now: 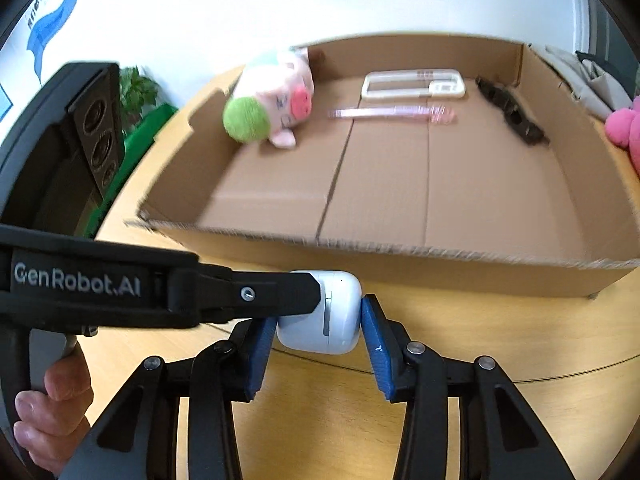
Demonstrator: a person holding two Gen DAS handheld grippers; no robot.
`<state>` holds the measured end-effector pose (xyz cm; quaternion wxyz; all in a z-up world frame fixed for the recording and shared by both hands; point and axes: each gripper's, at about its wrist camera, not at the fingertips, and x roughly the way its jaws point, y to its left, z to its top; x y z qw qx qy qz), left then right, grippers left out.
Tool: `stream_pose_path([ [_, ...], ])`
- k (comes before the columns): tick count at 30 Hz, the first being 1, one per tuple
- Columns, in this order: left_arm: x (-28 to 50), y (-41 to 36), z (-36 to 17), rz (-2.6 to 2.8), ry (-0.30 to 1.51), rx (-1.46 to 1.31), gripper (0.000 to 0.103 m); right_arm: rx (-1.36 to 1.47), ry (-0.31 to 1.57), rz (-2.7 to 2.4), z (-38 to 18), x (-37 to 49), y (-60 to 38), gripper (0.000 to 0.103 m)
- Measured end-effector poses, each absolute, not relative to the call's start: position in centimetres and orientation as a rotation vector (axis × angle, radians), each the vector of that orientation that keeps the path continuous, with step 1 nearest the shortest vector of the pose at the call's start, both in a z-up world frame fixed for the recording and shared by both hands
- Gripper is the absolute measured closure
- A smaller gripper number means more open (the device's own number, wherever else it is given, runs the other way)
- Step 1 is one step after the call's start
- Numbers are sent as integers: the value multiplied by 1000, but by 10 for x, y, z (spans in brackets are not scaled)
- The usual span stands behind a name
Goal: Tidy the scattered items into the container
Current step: 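Close the right tool on the white earbuds case, then lift the earbuds case with the right tool and lower it into the box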
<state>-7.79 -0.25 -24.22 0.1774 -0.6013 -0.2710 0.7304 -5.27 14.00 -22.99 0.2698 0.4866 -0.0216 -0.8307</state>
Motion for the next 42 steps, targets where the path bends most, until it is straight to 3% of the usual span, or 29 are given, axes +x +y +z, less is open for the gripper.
stream_pose_path([
  [10, -95, 4, -147, 2157, -739, -1446, 81, 1120, -139, -2330, -146, -72, 159, 57],
  [21, -163, -9, -103, 2237, -674, -1316, 81, 1010, -143, -2375, -104, -136, 141, 57],
  [42, -255, -31, -234, 2110, -733, -1572, 81, 1478, -257, -2186, -222, -240, 112, 57],
])
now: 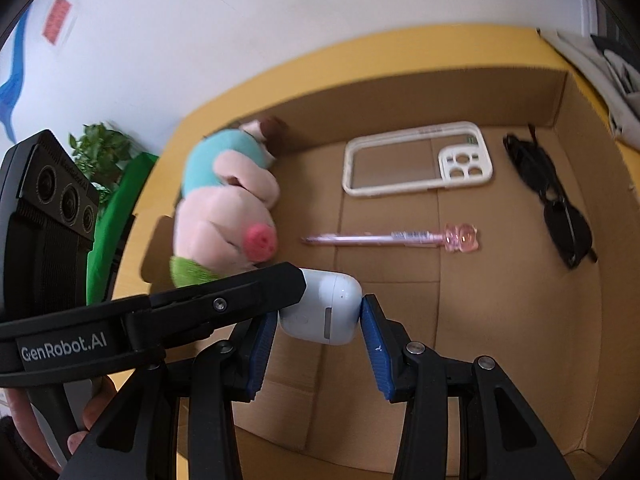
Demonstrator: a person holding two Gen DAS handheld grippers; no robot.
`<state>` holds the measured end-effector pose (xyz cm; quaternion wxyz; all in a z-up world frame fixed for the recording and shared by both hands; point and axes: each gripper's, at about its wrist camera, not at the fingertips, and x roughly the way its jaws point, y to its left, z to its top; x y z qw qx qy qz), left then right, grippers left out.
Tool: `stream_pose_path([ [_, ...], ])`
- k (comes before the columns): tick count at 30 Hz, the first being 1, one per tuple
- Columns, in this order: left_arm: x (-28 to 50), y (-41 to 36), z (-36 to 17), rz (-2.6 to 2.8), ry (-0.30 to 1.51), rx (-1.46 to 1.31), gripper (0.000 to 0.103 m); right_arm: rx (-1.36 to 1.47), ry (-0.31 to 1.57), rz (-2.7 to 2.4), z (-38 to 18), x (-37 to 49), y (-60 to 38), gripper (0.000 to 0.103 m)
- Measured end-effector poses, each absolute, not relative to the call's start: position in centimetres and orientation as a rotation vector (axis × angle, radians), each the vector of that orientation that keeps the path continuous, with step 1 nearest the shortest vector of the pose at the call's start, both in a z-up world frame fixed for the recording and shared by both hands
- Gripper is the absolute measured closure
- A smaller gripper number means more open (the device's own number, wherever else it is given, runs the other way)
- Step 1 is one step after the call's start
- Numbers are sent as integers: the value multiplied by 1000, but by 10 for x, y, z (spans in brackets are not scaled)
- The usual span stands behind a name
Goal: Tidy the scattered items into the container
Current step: 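Lift the earbuds case with the right tool and lower it into the box, then open the right tool to release the earbuds case in the box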
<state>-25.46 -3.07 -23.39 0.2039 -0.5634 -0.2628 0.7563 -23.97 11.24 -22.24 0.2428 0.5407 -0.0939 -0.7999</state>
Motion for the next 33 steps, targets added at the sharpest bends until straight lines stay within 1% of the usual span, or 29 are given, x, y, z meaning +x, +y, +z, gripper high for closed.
stream_pose_path([
  [6, -265, -26, -258, 2062, -774, -1631, 84, 1602, -252, -2154, -244, -251, 113, 57],
  [8, -268, -25, -263, 2055, -770, -1643, 86, 1630, -247, -2149, -250, -254, 112, 57],
  [20, -272, -19, -286, 2003, -766, -1716, 86, 1764, -178, -2127, -272, -260, 105, 57],
  [21, -271, -20, -284, 2007, -765, -1713, 85, 1769, -174, -2131, -272, -261, 106, 56],
  [22, -271, -21, -283, 2012, -765, -1712, 81, 1771, -166, -2138, -271, -261, 106, 56],
  [23, -271, -22, -280, 2019, -766, -1711, 72, 1771, -161, -2145, -269, -262, 106, 56],
  [24, -270, -24, -275, 2043, -751, -1710, 68, 1767, -158, -2150, -267, -262, 106, 53],
  [25, -269, -25, -269, 2073, -732, -1703, 61, 1761, -154, -2157, -263, -262, 107, 42],
  [26, -268, -28, -261, 2102, -718, -1687, 61, 1752, -156, -2163, -259, -261, 108, 29],
  [27, -266, -30, -253, 2124, -709, -1673, 61, 1742, -162, -2168, -255, -260, 110, 24],
  [28, -263, -32, -243, 2157, -685, -1662, 57, 1726, -169, -2176, -249, -259, 112, 15],
  [29, -259, -34, -231, 2199, -644, -1649, 52, 1703, -168, -2193, -240, -256, 114, 7],
  [31, -247, -35, -206, 2280, -550, -1607, 52, 1662, -141, -2237, -220, -247, 120, 1],
  [33, -226, -35, -173, 2393, -421, -1552, 49, 1642, -119, -2259, -202, -237, 126, 0],
])
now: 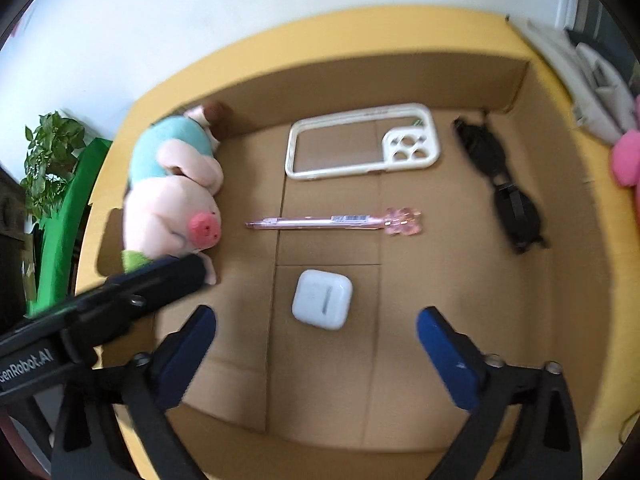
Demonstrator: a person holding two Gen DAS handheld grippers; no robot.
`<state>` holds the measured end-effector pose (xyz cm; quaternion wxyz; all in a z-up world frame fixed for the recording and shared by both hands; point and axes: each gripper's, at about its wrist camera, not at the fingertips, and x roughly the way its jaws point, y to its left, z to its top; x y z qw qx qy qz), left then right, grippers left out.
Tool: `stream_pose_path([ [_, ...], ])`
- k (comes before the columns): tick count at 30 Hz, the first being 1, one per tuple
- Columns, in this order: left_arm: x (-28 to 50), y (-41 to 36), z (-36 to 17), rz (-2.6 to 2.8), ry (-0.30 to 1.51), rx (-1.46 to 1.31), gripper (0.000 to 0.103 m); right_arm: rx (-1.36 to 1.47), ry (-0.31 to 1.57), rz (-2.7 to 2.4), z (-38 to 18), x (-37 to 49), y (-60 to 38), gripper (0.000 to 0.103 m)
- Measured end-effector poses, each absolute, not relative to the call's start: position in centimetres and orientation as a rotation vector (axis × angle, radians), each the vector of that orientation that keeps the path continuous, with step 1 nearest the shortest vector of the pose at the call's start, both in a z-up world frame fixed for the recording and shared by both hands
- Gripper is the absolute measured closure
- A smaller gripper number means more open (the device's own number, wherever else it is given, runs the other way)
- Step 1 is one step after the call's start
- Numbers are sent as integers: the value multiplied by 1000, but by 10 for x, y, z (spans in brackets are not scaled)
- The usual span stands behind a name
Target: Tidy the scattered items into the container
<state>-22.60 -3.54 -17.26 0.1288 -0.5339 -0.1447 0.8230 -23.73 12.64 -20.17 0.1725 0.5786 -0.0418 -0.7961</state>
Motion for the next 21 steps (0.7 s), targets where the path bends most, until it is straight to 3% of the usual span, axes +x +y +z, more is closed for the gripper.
stream_pose_path([
  [7, -140, -40, -74, 2692, -237, -1419, 25, 1568, 13, -2373, -126, -181, 161, 0],
  [21, -44, -10, 15, 2828, -45, -1379, 25, 1427, 76, -2455, -21, -92, 198, 0],
])
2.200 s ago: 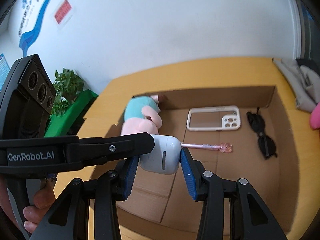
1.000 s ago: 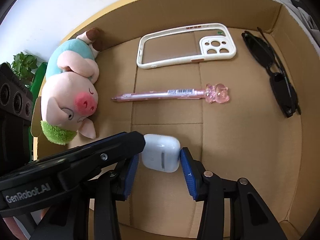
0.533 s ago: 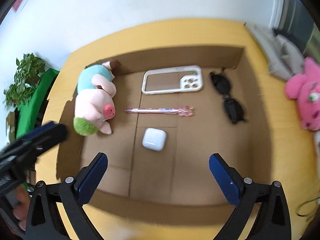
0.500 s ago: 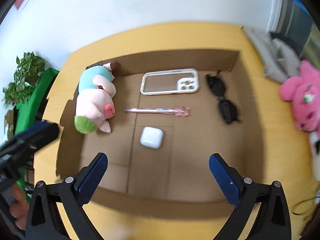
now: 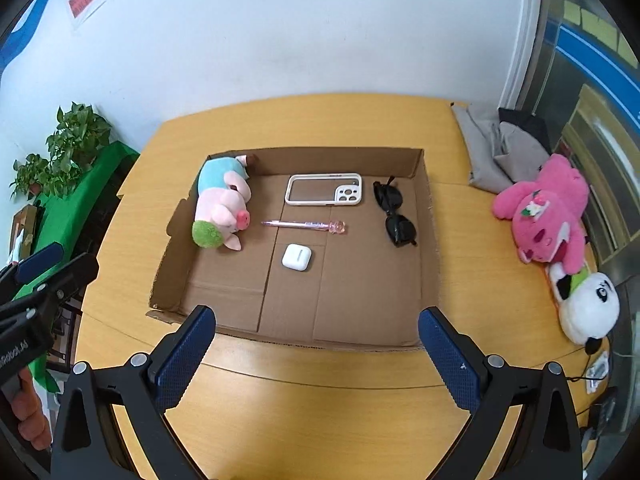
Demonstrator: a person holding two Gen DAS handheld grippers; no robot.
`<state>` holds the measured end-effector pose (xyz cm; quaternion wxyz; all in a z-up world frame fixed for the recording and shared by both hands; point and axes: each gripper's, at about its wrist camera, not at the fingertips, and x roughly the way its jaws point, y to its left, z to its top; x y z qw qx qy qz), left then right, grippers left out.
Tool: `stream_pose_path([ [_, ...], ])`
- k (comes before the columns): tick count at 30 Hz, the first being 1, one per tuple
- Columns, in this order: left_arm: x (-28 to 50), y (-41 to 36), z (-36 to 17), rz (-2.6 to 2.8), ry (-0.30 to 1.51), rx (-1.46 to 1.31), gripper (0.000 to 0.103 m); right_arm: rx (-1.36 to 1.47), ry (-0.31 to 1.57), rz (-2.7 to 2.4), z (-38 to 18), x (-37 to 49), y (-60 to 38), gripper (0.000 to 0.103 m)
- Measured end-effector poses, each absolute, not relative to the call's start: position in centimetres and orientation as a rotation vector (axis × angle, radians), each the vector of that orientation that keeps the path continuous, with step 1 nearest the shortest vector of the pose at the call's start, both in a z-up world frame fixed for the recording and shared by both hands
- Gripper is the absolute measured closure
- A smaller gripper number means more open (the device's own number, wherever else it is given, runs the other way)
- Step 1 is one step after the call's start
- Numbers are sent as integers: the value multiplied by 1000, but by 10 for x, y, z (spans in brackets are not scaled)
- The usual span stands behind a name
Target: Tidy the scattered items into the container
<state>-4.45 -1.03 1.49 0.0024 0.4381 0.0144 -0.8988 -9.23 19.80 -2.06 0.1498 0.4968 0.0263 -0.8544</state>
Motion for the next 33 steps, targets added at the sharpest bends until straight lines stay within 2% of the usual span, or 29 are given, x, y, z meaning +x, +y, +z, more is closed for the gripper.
stream_pose_path([
  [15, -10, 12, 39, -2826, 55, 1352, 25, 1395, 76, -2473, 1, -52, 205, 0],
  [21, -7, 12, 34, -2823, 134, 1393, 25, 1391, 86, -2475, 3, -48, 205, 0],
  [33, -8, 9, 27, -2766, 142, 1405, 25, 1398, 97, -2477, 2, -50, 205, 0],
])
